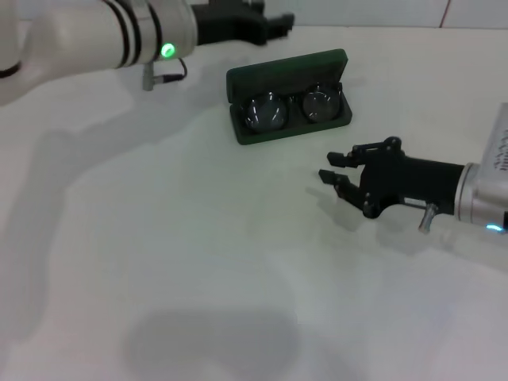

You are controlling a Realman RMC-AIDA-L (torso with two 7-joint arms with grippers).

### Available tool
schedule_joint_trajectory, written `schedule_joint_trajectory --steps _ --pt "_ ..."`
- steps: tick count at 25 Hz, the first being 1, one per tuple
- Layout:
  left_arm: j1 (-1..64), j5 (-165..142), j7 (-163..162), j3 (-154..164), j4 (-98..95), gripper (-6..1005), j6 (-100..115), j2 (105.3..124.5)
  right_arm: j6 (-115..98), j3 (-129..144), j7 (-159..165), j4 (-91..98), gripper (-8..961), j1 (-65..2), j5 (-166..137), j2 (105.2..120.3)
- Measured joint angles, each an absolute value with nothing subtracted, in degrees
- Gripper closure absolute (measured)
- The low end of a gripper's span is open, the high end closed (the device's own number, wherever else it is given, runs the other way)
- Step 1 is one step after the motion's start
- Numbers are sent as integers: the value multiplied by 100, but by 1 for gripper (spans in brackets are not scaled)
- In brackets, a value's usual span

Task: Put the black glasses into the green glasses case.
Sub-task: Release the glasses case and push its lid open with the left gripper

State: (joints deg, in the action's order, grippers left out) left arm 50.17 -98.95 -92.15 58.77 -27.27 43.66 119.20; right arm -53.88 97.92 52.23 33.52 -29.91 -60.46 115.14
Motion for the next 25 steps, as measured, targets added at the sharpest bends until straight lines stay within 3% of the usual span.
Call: schedule_joint_trajectory --steps 25 --pt "5130 -11122 -9775 7264 -3004 429 3728 11979 -5430 9841 5214 3284 714 -2931 -6346 11548"
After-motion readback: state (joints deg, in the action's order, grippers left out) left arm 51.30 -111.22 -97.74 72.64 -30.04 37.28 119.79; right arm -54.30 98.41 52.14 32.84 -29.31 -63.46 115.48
